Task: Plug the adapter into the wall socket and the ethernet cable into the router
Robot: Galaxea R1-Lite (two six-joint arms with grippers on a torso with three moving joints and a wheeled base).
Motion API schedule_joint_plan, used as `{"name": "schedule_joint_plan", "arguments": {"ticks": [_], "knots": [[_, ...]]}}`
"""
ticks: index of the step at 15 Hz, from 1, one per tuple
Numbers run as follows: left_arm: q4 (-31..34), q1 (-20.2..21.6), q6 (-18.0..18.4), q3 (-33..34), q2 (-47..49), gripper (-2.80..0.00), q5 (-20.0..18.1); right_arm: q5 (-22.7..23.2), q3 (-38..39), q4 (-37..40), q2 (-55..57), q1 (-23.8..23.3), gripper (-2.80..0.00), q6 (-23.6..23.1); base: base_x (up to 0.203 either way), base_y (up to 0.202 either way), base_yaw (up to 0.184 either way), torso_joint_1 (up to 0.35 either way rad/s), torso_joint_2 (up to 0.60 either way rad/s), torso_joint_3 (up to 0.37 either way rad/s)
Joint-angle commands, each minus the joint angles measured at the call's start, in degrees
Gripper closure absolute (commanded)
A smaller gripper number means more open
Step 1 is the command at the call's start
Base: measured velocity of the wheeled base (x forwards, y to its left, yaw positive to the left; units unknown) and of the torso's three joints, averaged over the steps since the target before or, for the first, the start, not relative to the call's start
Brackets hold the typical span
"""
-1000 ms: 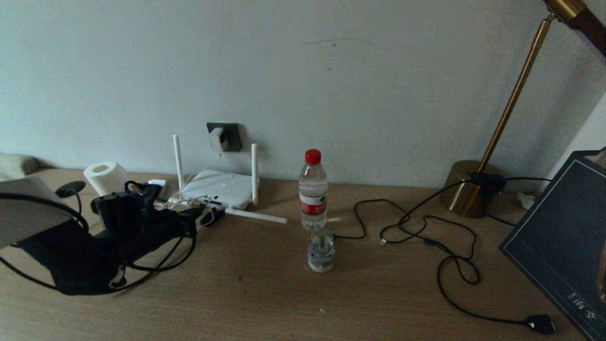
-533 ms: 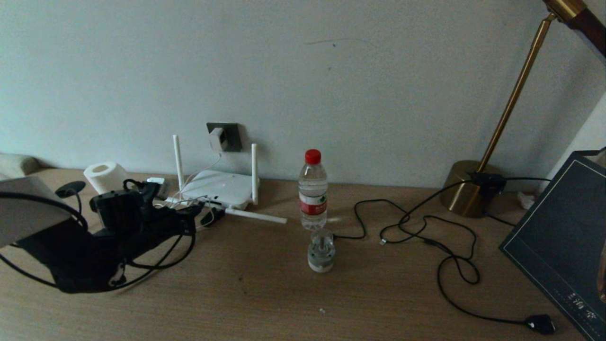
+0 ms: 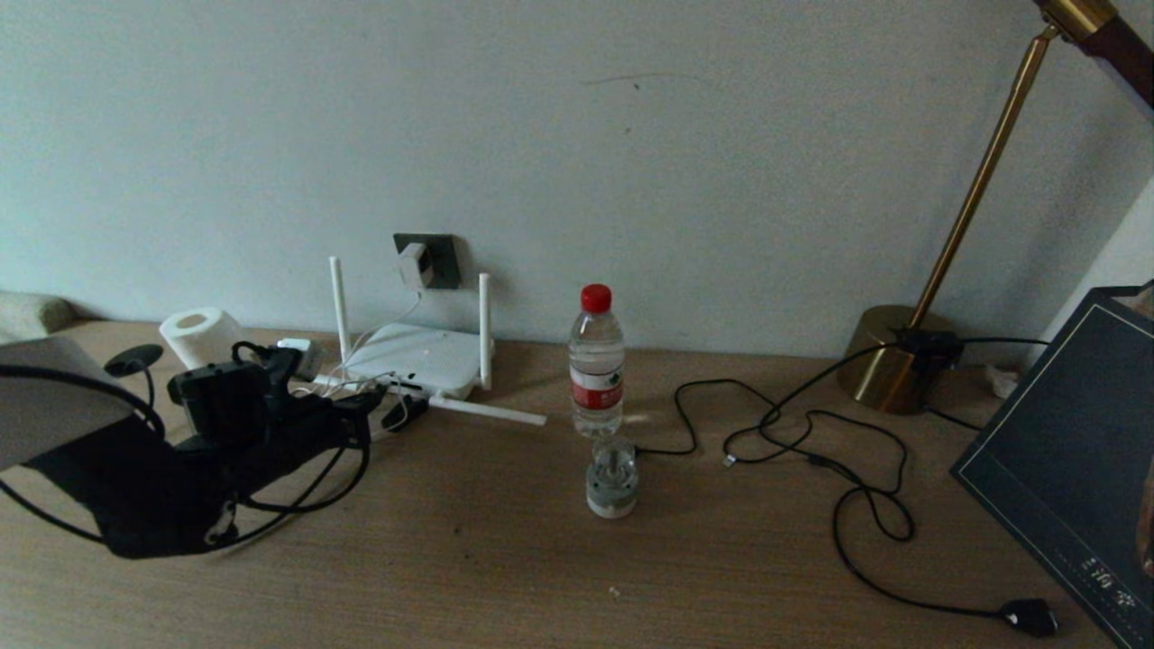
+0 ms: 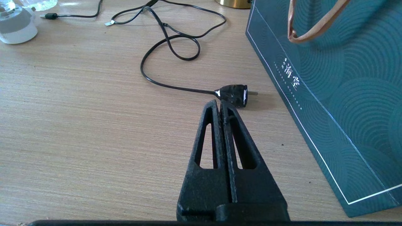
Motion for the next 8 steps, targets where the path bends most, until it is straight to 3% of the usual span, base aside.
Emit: {"name": "schedule_joint_plan", "arguments": {"ticks": [1,8], "knots": [[-0.38,0.01,0.03,0.02,0.1,0.0,-0.13,0.03,0.01,0.07,0.09,0.02,0.0,-0.03,0.0,0.0,0.0,0.0,0.0,0.0],[-0.38,-0.01,0.03,-0.01,0.22,0.0,-0.13,0.03,0.01,0.07,0.09,0.02,0.0,-0.03,0.0,0.0,0.0,0.0,0.0,0.0]]}}
